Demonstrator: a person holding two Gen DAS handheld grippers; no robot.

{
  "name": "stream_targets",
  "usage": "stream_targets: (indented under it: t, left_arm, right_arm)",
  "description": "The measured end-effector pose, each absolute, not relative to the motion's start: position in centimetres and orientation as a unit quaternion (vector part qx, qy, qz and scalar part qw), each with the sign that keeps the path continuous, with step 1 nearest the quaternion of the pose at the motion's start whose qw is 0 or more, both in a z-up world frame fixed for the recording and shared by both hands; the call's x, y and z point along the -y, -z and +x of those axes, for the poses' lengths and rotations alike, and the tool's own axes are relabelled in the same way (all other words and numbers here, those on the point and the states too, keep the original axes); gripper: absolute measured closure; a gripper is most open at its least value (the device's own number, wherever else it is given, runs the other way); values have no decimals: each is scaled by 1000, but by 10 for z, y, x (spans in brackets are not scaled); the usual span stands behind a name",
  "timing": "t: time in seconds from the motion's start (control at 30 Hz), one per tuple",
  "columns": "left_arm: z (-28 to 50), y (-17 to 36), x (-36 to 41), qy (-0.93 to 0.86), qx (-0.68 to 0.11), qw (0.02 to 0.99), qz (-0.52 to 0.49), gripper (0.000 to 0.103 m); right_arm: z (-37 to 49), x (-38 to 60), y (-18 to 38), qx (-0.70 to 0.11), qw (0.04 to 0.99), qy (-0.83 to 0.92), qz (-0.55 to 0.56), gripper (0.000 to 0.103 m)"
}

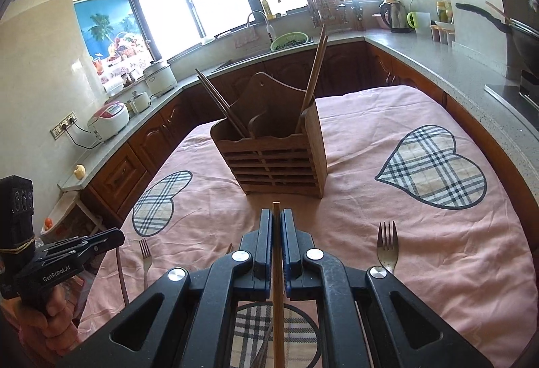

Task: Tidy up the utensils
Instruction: 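Lift the chopsticks with both tools and carry them over the wooden holder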

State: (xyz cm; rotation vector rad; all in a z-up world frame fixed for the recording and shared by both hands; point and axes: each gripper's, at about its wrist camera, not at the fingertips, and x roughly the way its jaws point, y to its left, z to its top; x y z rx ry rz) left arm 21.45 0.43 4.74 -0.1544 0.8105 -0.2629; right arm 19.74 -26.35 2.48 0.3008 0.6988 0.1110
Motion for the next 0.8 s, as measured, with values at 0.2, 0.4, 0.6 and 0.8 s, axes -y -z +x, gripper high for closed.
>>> stream_targets:
  t: [0.2,0.4,0.6,0.8]
  left_arm:
    - [186,-63,-16,125,-375,915,-81,101]
    - [166,-81,-24,124,-349,925,-84,101]
    - [154,-93,-26,126,-330,932,-85,101]
    - [155,-101,-30,125,-315,937,-89,101]
  right_arm:
    - [174,261,-40,-323,935,-56,139,98]
    - [157,264,-60,-296,944,-54,136,98]
    - [151,265,-75,-276,951,-51,132,98]
    - [150,265,-82,-267,953,-51,131,98]
